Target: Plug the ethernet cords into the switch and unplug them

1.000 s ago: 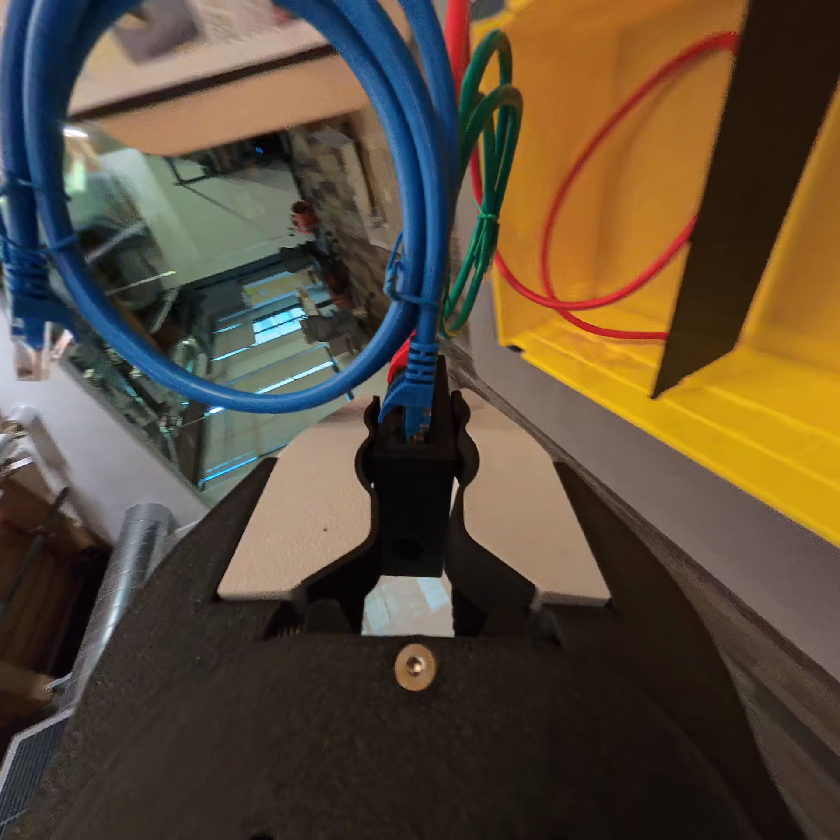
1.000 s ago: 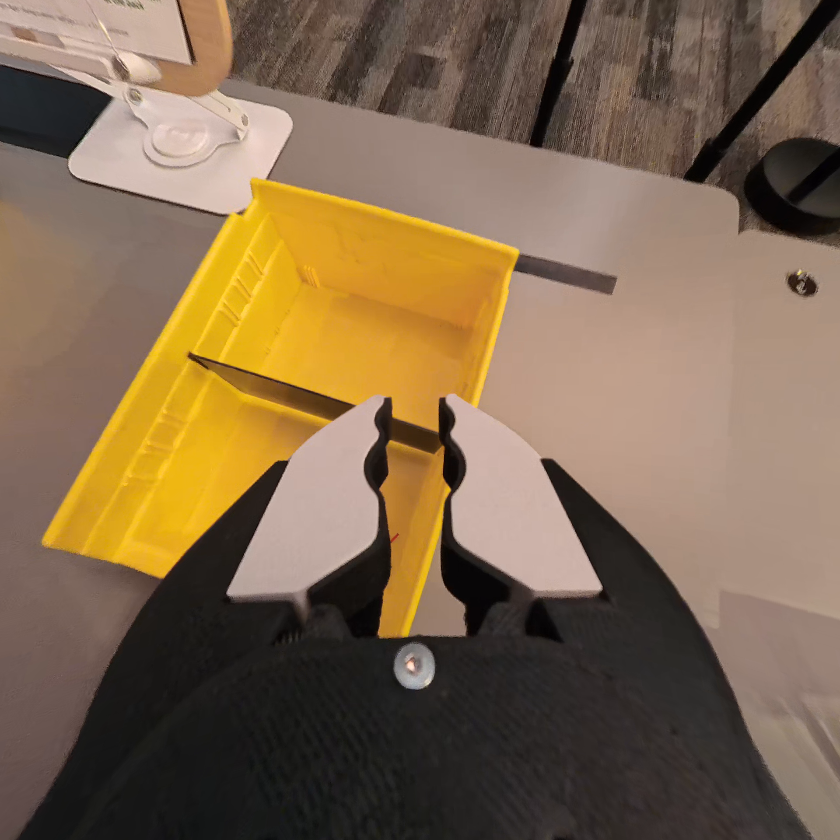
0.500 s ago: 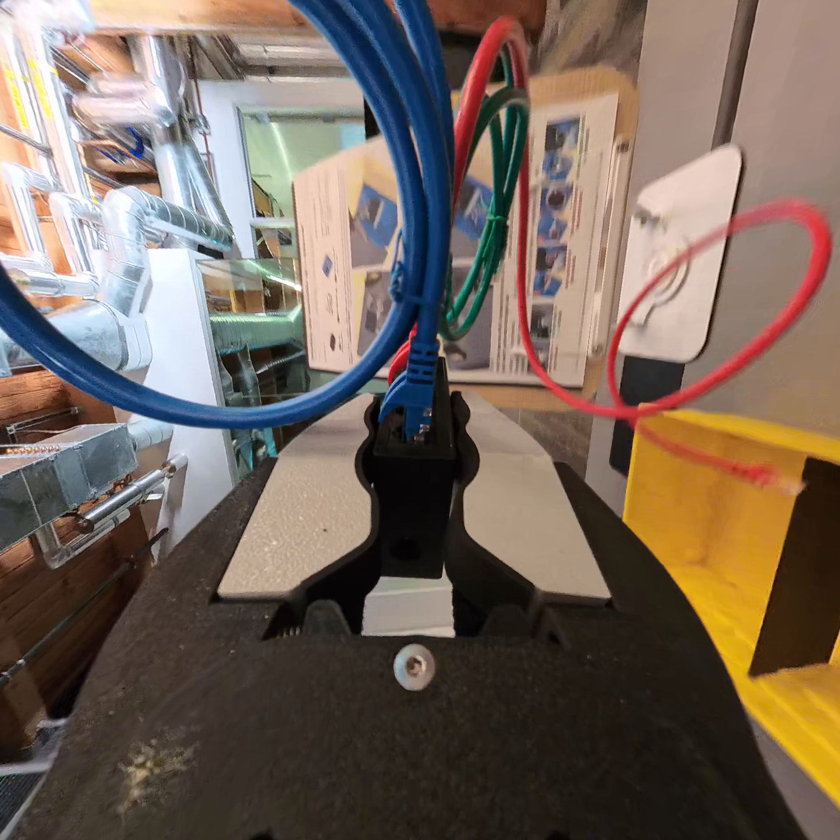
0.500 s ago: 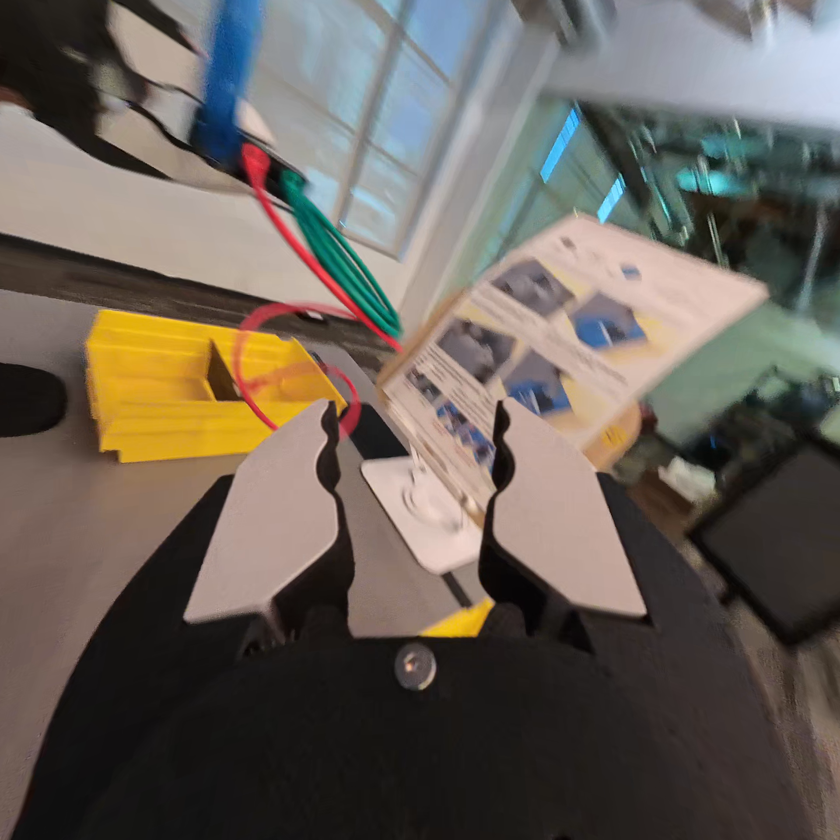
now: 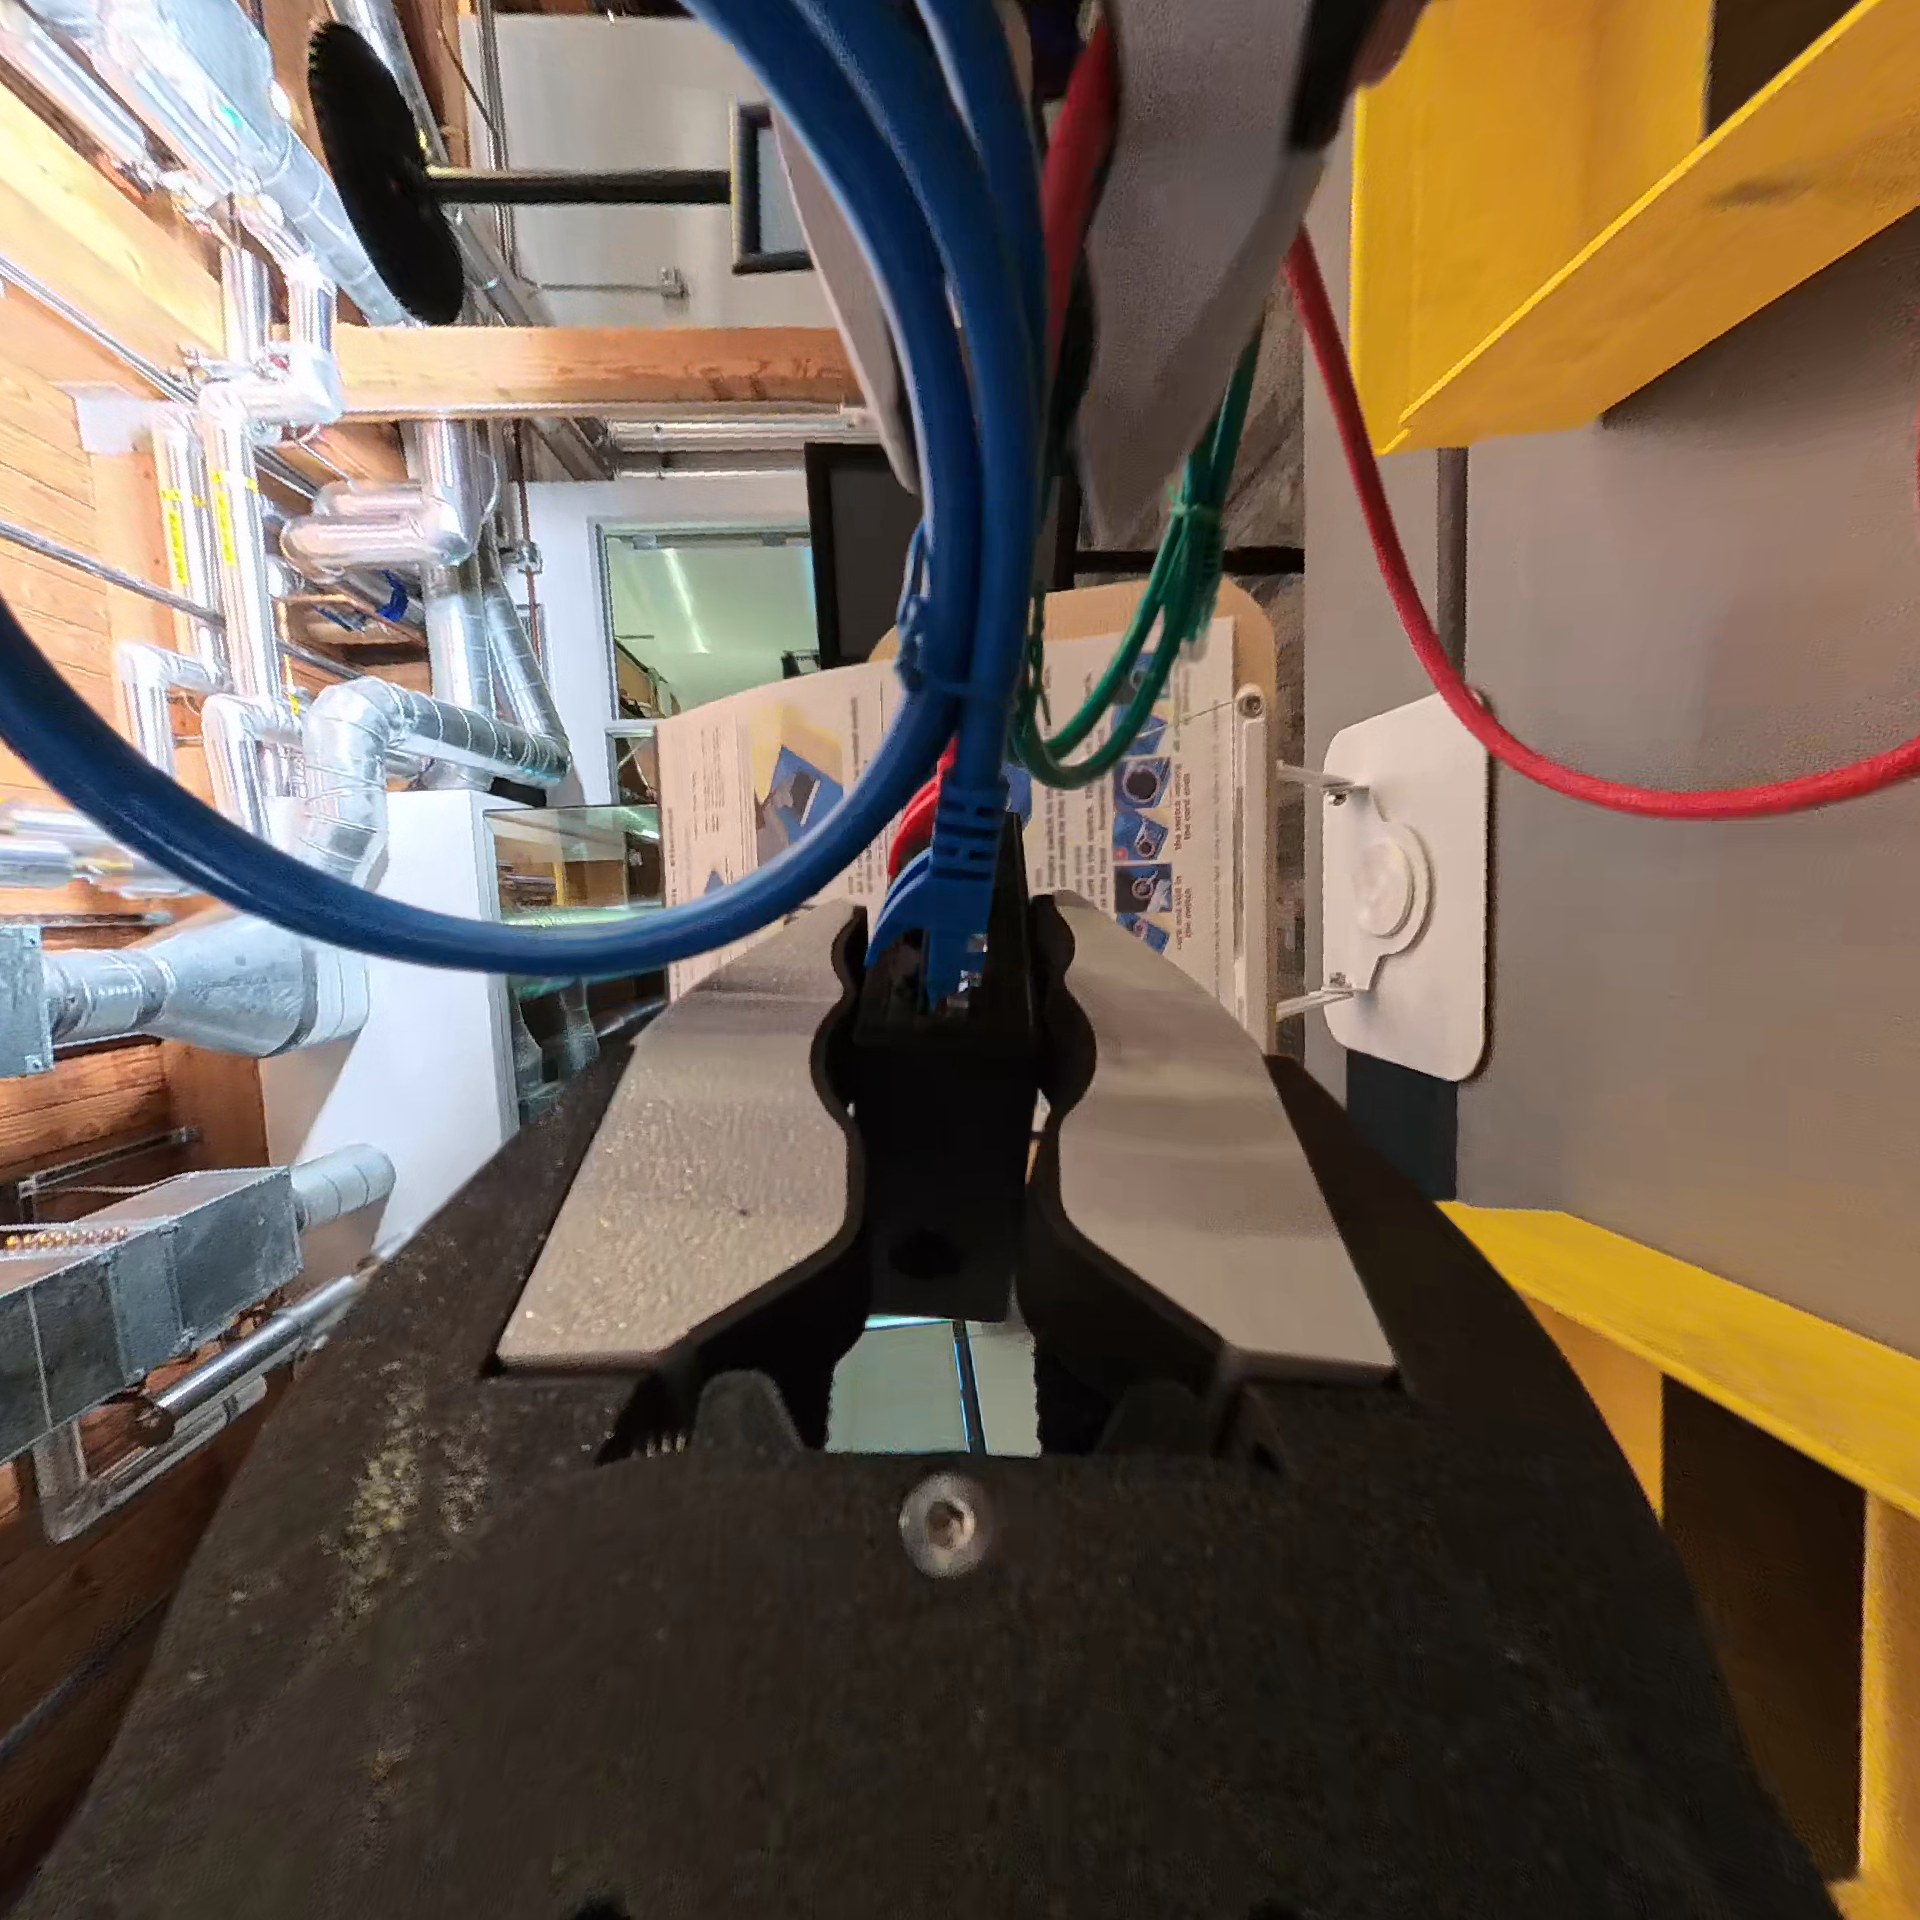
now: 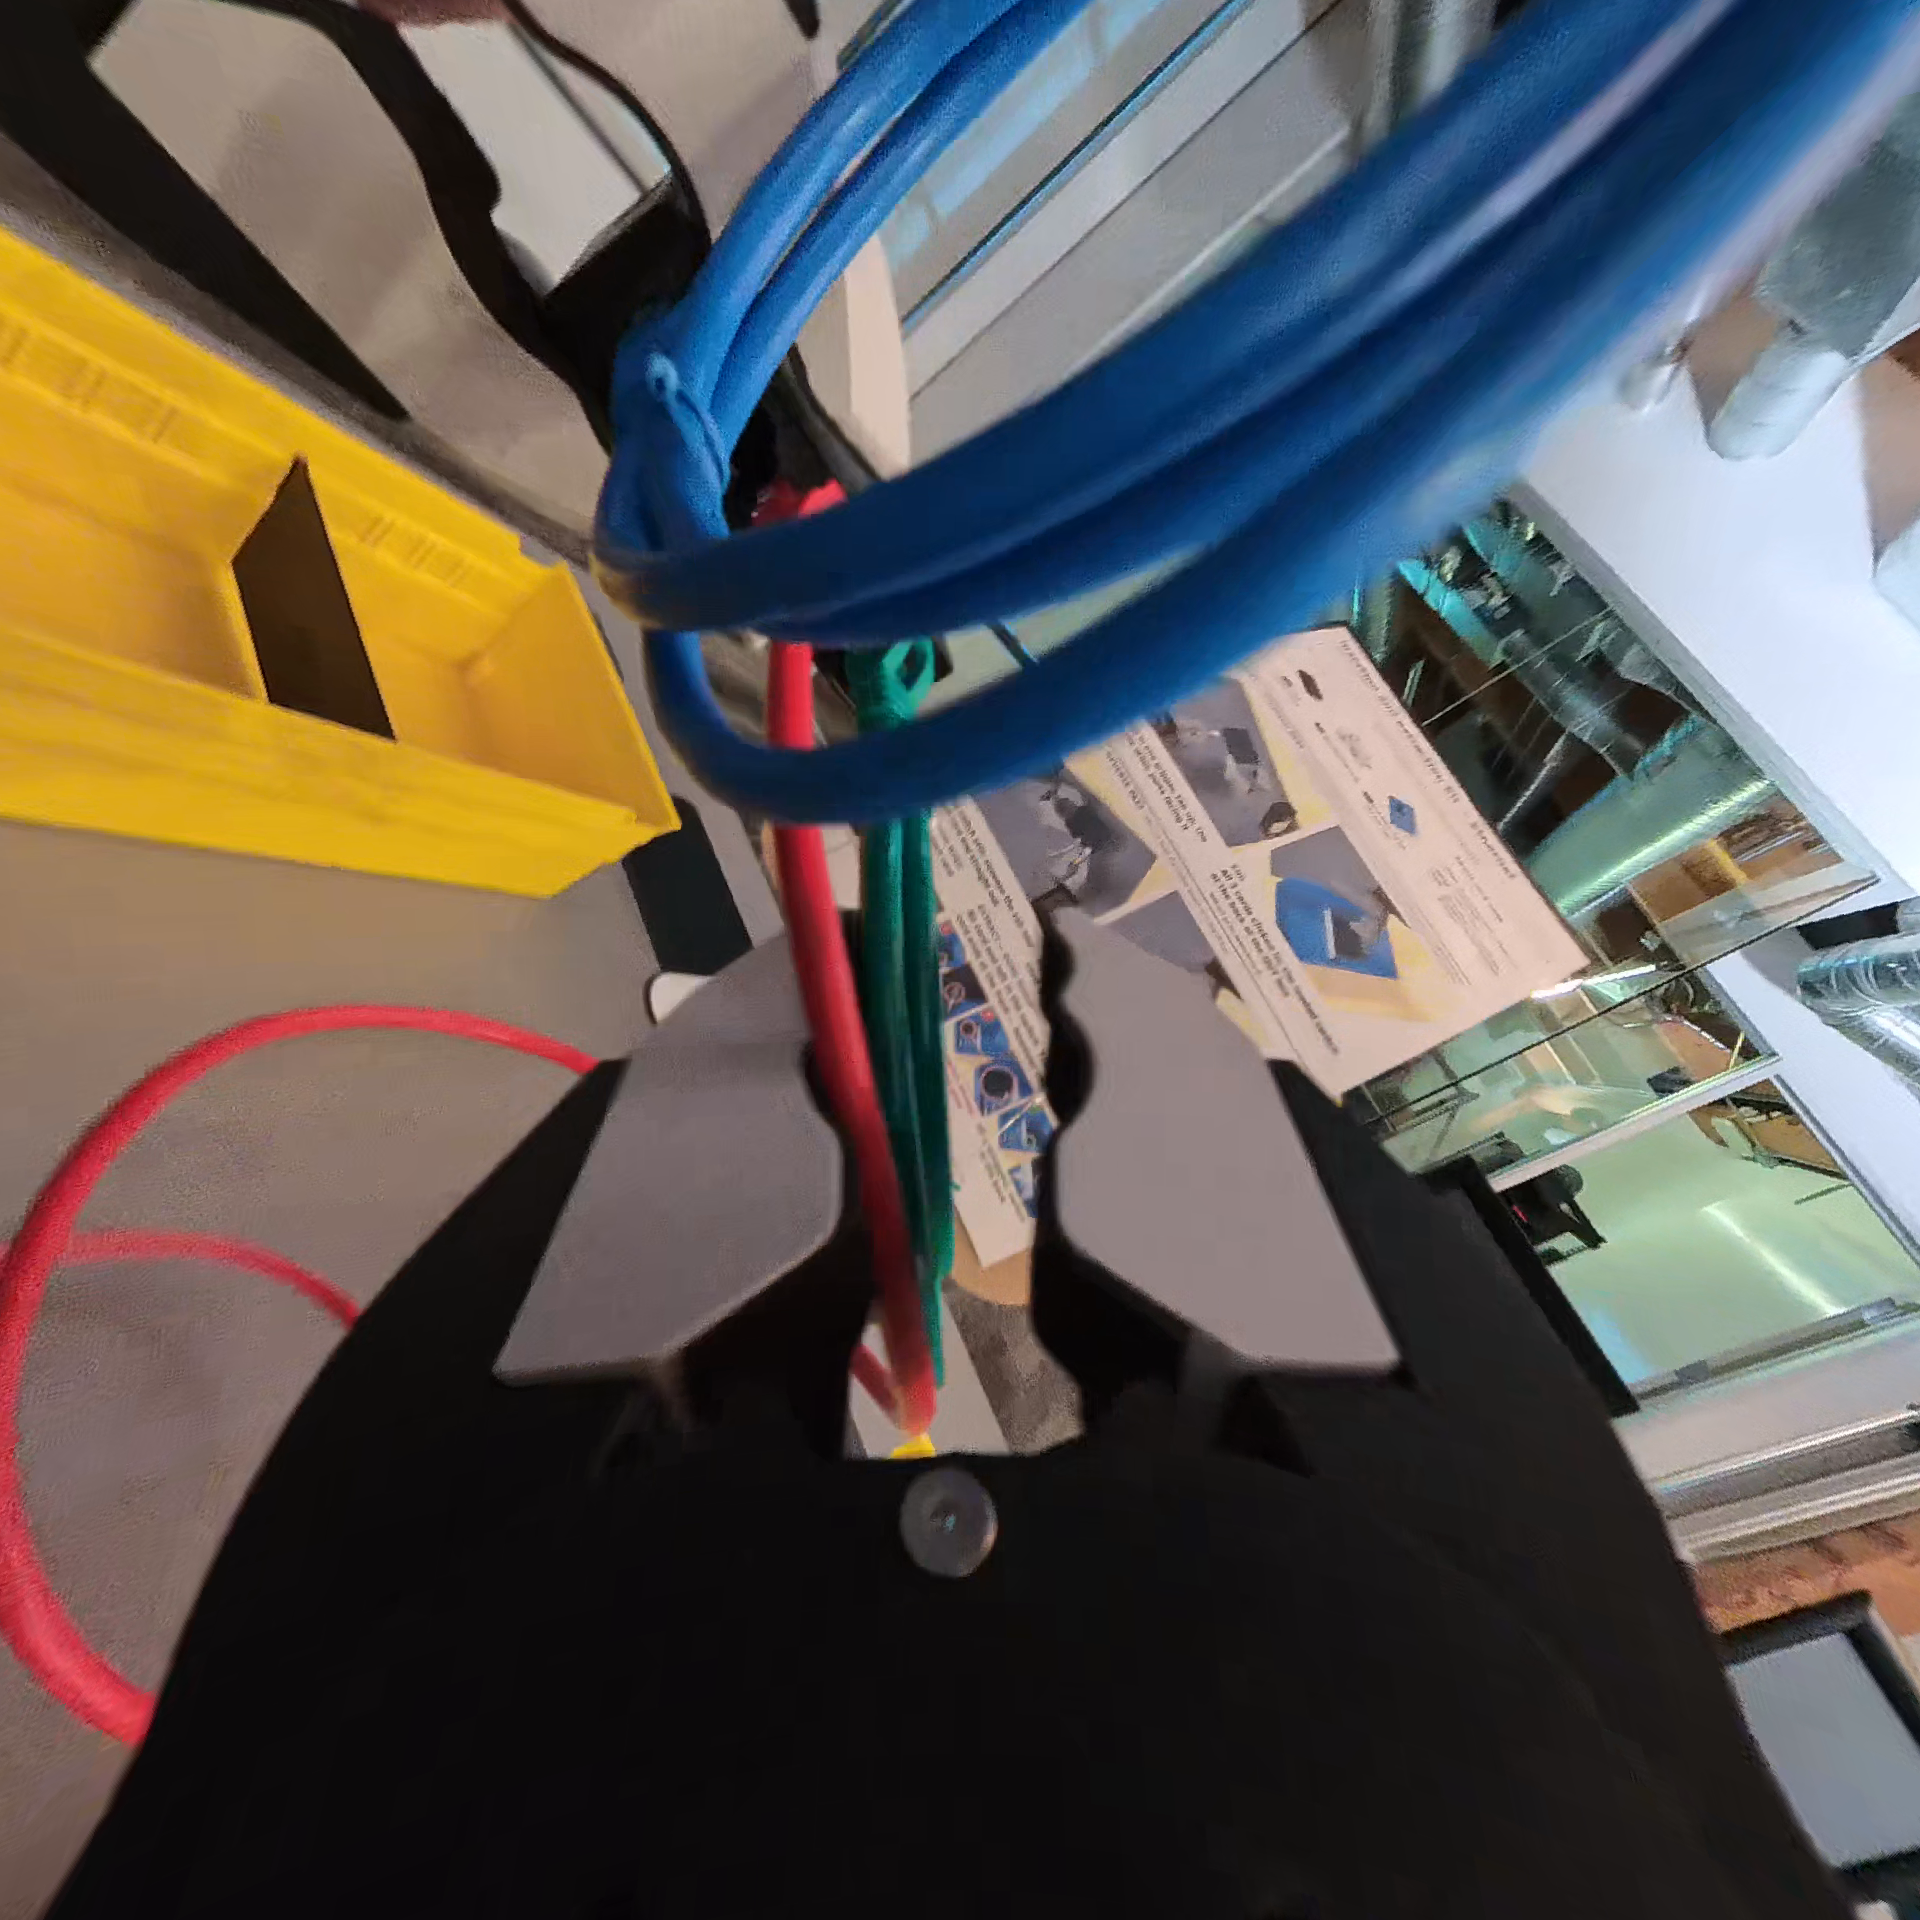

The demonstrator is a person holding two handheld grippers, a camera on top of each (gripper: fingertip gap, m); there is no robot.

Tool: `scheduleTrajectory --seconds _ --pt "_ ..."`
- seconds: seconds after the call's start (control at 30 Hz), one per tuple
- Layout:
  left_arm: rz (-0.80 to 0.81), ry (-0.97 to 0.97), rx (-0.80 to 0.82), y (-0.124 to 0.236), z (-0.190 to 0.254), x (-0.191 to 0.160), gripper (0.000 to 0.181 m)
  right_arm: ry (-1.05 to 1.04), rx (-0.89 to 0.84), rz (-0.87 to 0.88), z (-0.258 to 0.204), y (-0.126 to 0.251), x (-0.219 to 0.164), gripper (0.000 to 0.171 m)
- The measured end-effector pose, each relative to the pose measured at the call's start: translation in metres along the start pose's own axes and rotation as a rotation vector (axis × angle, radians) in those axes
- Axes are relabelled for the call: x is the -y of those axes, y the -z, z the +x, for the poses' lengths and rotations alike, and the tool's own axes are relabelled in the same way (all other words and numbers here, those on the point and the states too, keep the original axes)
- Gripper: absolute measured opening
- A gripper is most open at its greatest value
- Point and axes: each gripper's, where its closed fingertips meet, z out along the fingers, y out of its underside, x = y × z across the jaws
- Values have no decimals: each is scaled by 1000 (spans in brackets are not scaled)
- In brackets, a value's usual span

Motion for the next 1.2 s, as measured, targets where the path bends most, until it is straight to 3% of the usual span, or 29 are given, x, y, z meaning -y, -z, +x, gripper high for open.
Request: scheduleTrajectory --seconds 0.03,0.07,0.23,0.37,0.5,0.7,0.9,1.07,1.2 --pt "6 4 9 0 3 1 30 21 15 -18 -4 -1 -2 16" --pt "14 10 19 -1 4 1 30 39 26 -34 -7 -2 -4 13" --pt "67 96 92 0 1 -6 33 58 12 -9 -7 -2 6 12" --pt "71 138 212 2 -10 -17 58 67 1 -2 -7 -2 9 12" --pt "81 154 238 -5 1 -23 52 75 -17 19 -3 0 9 12" --pt "73 220 284 -21 5 -30 61 67 -15 36 -2 -2 2 11" --pt "47 156 343 -30 10 -30 43 1 41 72 -9 -7 1 11" --pt "28 141 463 -26 5 -34 40 -26 71 84 -13 -10 1 12" --pt "35 216 416 -31 18 -40 40 -16 112 50 -21 -13 -4 12"
